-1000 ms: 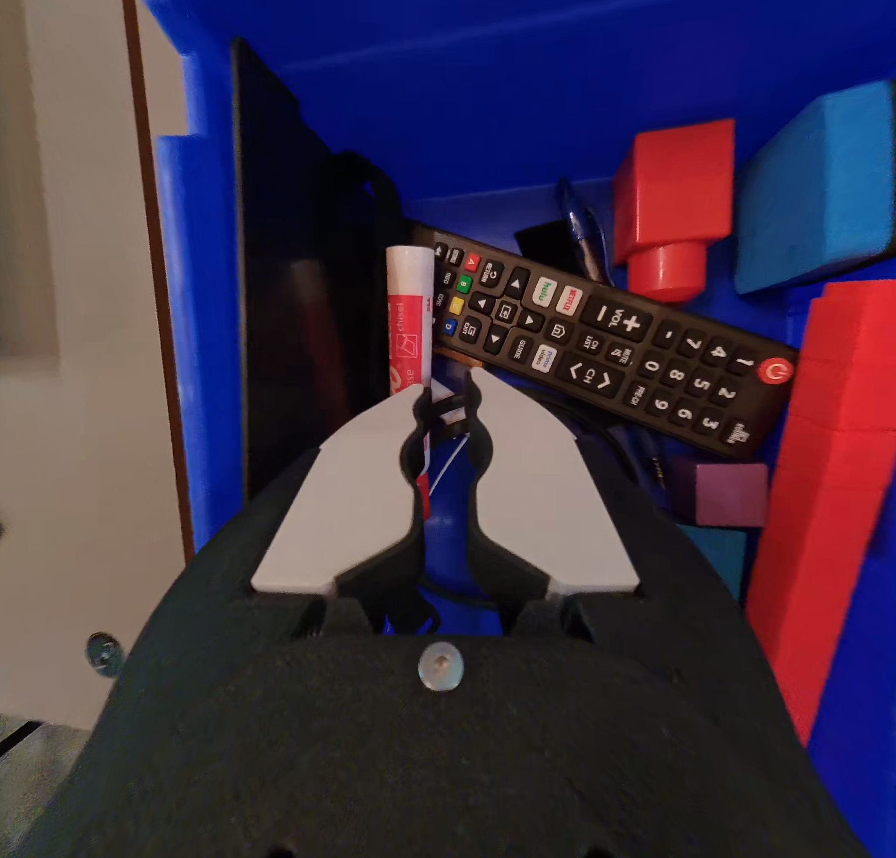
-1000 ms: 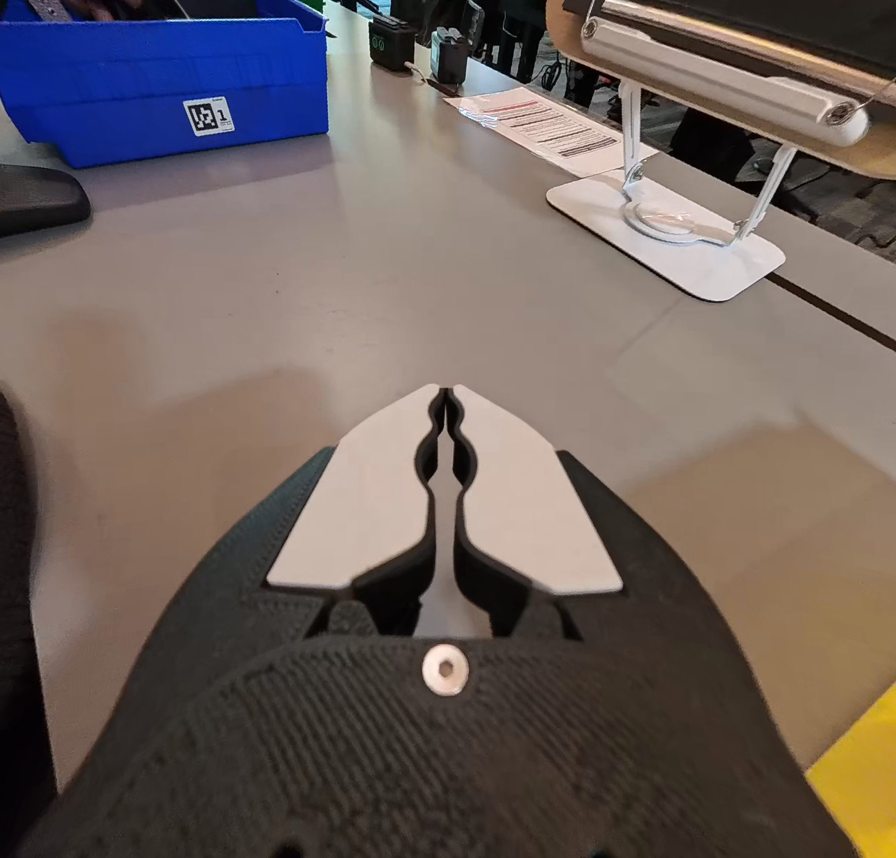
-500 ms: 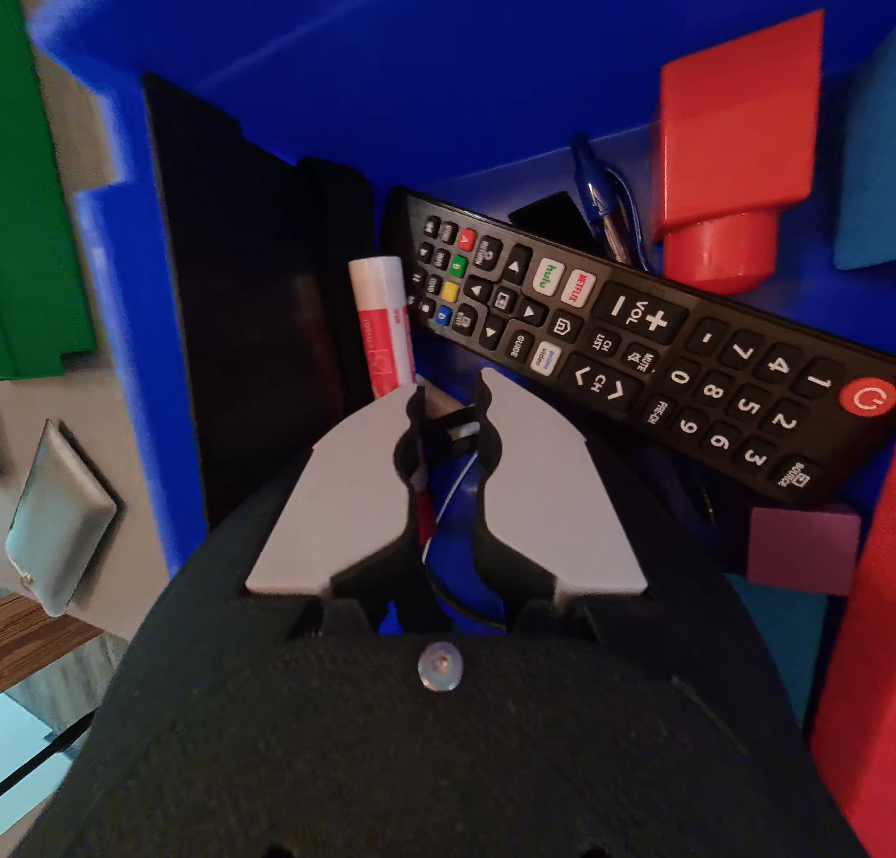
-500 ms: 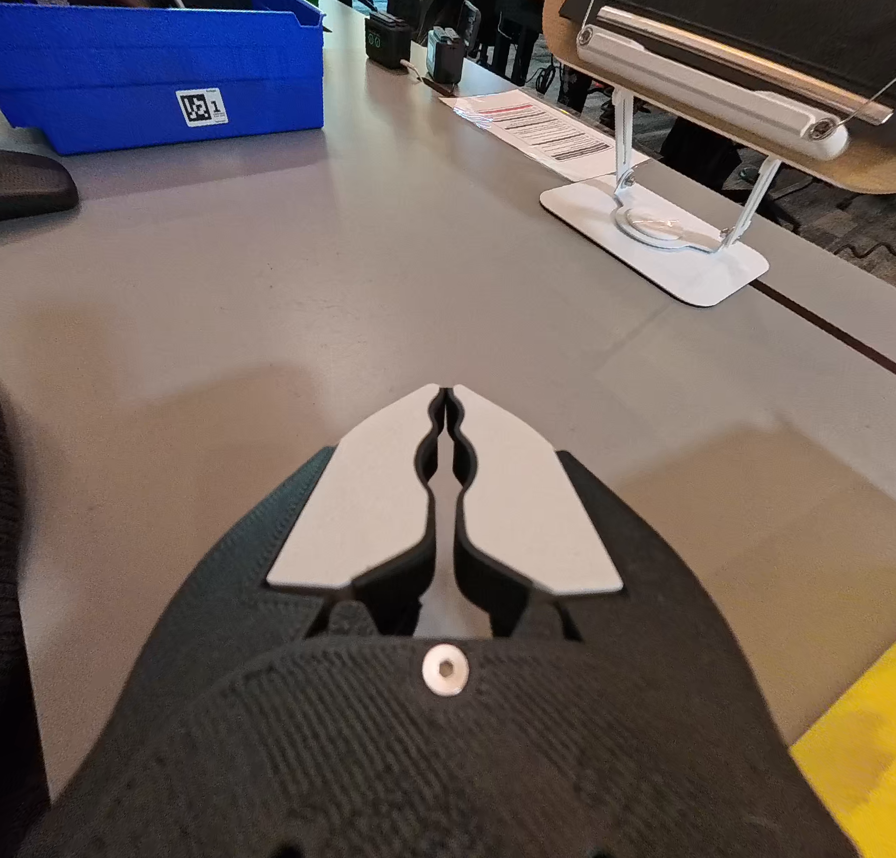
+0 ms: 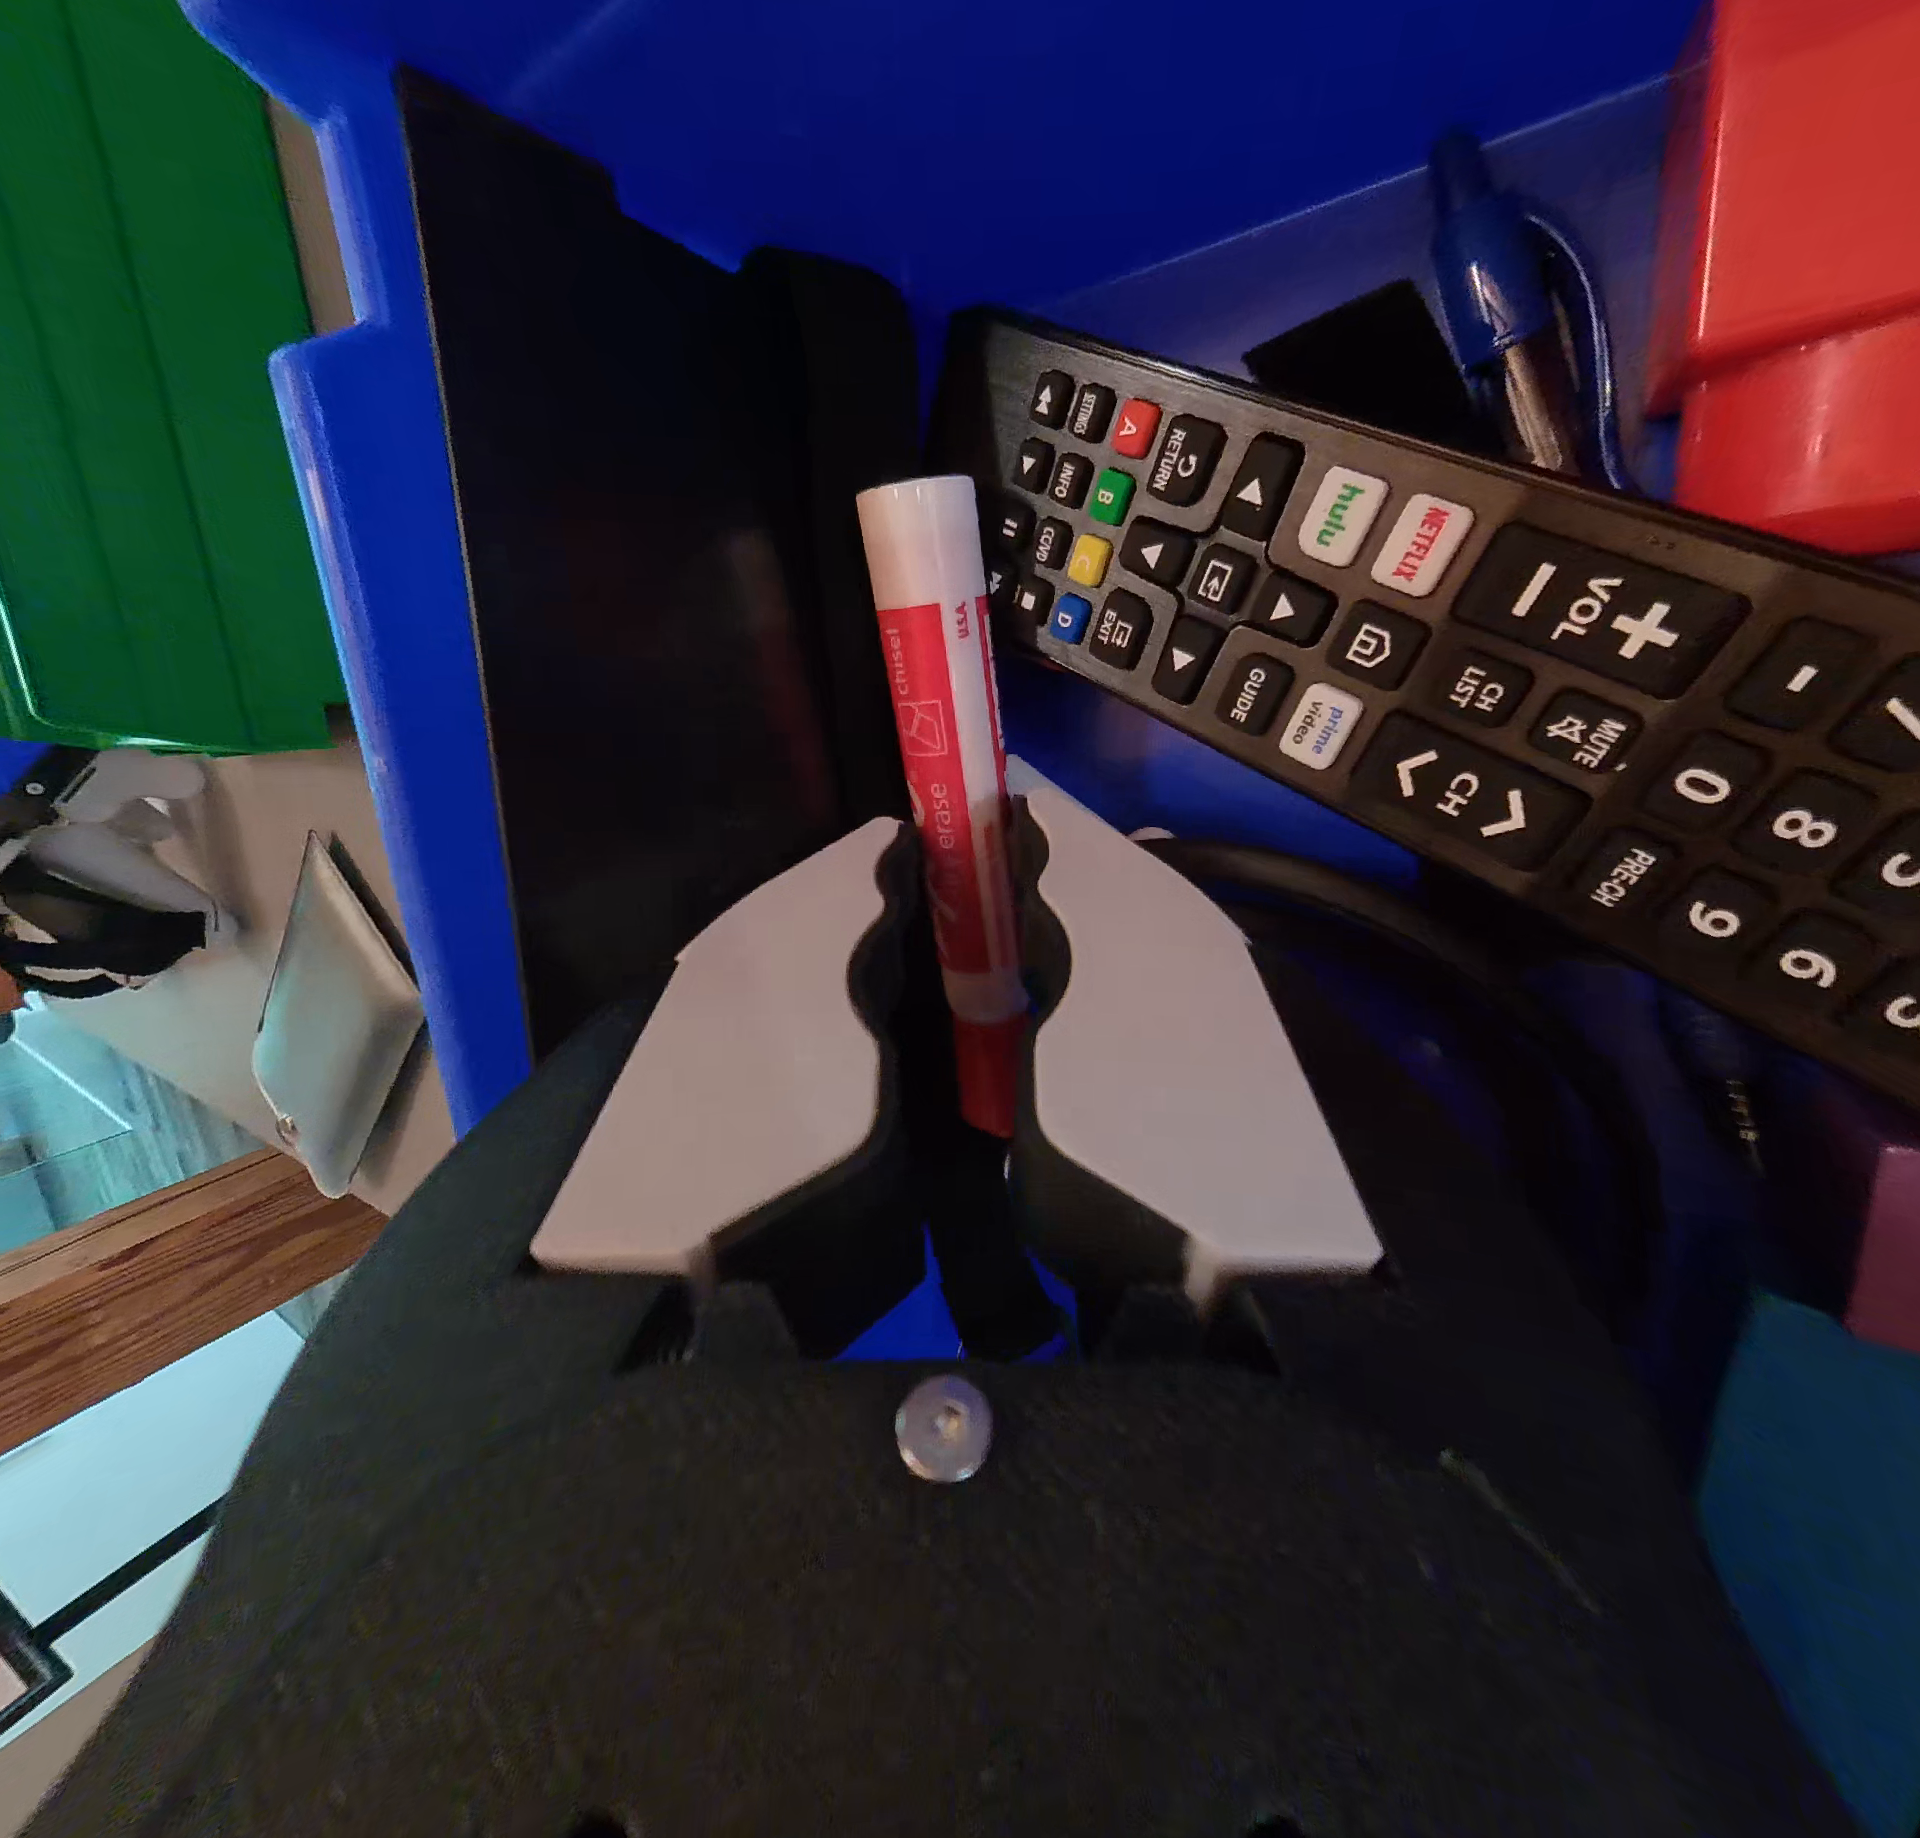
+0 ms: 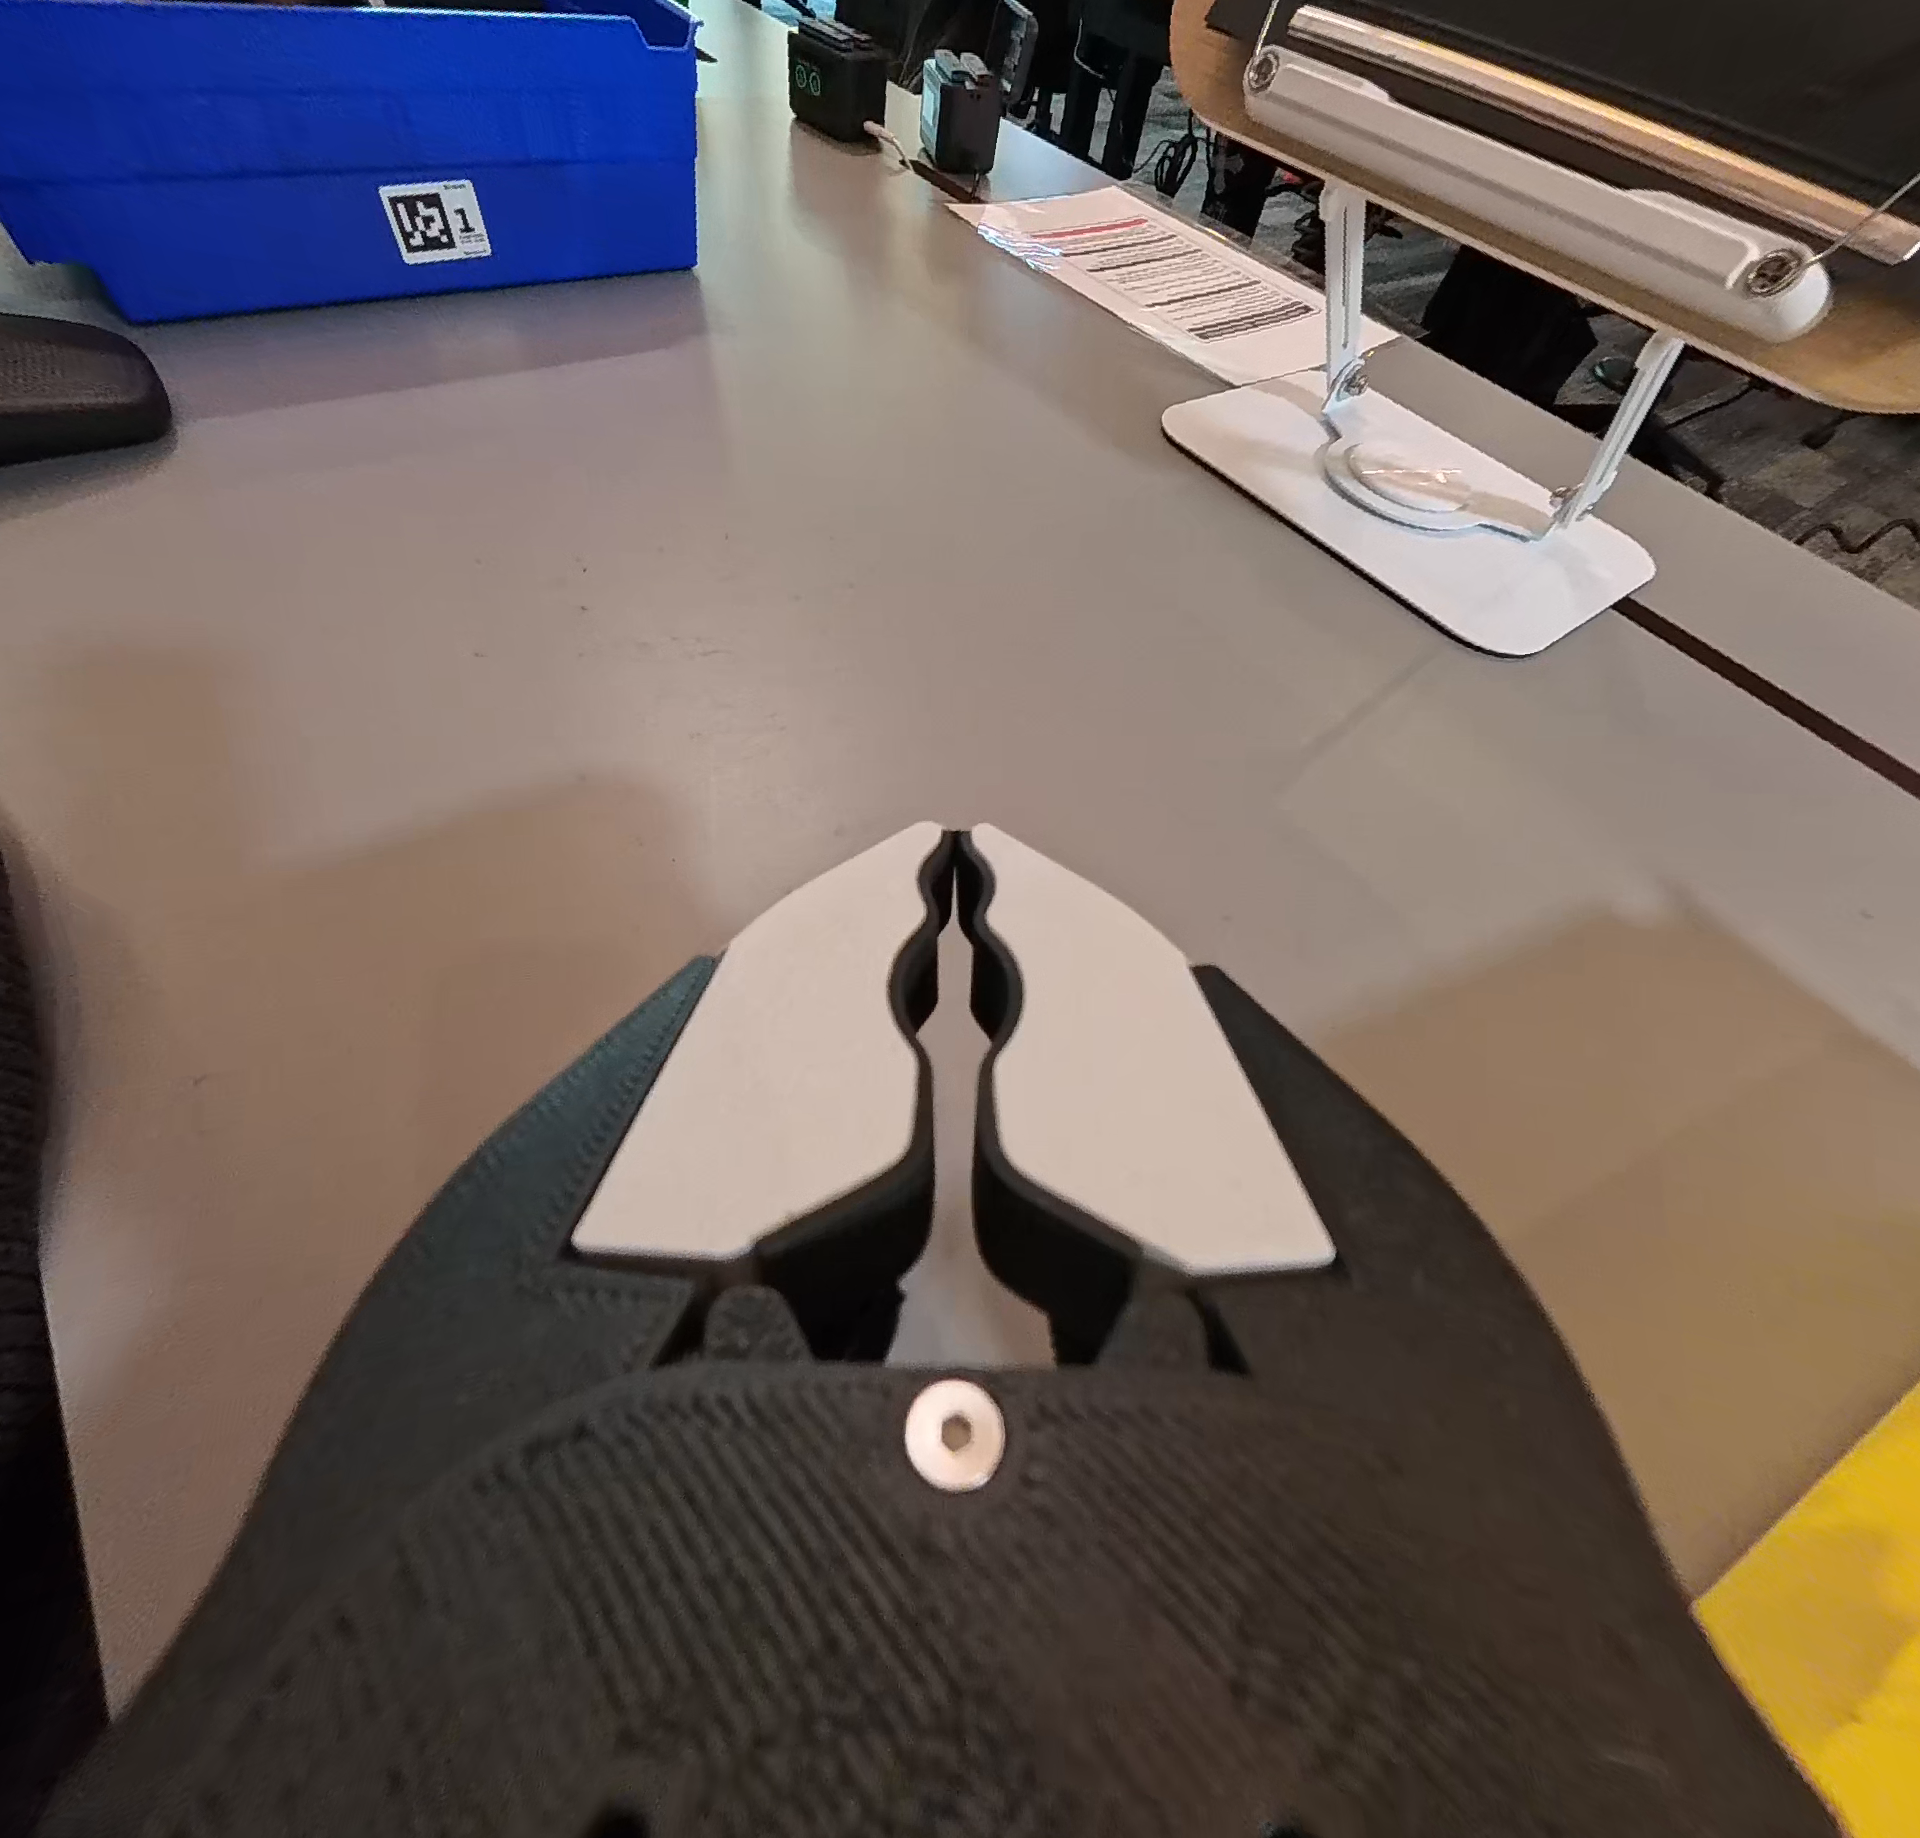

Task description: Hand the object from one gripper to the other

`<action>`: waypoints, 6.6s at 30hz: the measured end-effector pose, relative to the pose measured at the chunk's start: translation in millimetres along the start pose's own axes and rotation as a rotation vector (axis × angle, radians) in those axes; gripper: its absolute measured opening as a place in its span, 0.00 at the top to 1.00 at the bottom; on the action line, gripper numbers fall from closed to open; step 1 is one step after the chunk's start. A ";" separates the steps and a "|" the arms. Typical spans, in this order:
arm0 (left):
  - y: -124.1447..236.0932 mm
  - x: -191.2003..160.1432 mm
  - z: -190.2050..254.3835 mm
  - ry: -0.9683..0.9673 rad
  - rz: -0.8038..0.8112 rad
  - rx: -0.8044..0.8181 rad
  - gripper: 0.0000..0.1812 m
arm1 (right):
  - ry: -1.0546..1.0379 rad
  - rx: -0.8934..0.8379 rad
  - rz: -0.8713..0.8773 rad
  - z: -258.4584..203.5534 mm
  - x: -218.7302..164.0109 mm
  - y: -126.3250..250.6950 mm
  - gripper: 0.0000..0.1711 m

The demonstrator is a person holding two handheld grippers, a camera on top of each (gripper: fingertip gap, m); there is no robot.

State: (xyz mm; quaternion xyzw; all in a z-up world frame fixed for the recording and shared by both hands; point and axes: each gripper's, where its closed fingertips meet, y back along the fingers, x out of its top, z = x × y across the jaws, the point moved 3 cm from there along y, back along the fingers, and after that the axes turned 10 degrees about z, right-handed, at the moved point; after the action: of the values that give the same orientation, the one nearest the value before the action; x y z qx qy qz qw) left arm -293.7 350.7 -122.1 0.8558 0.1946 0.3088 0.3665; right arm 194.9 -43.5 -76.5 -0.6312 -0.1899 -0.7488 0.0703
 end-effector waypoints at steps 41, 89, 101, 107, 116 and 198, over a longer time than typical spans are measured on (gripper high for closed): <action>237.7 143.6 339.7 0.133 0.886 -1.473 0.89 | -0.510 0.315 0.256 -24.8 32.2 -69.2 0.88; 275.6 77.1 410.5 -0.321 0.794 -1.668 0.80 | -0.648 0.363 0.437 -5.1 57.6 -32.4 0.89; 279.0 93.4 394.9 -0.157 0.856 -1.729 0.89 | -0.672 0.356 0.477 -1.0 59.9 -30.0 0.89; 280.6 110.6 374.5 -0.021 0.945 -1.711 0.89 | -0.737 0.347 0.509 8.1 58.3 -26.9 0.89; 281.2 132.9 334.2 0.307 0.995 -1.863 0.90 | -0.735 0.402 0.438 -1.8 53.3 -32.0 0.90; 319.2 92.2 397.8 0.004 1.087 -1.656 0.80 | -0.771 0.385 0.442 -42.2 65.6 -43.9 0.89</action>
State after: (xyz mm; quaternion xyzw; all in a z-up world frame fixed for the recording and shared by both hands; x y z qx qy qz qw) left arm 75.1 -8.7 -62.9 0.3016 -0.5014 0.4752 0.6571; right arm 128.3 -10.1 -26.9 -0.8634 -0.1988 -0.3787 0.2677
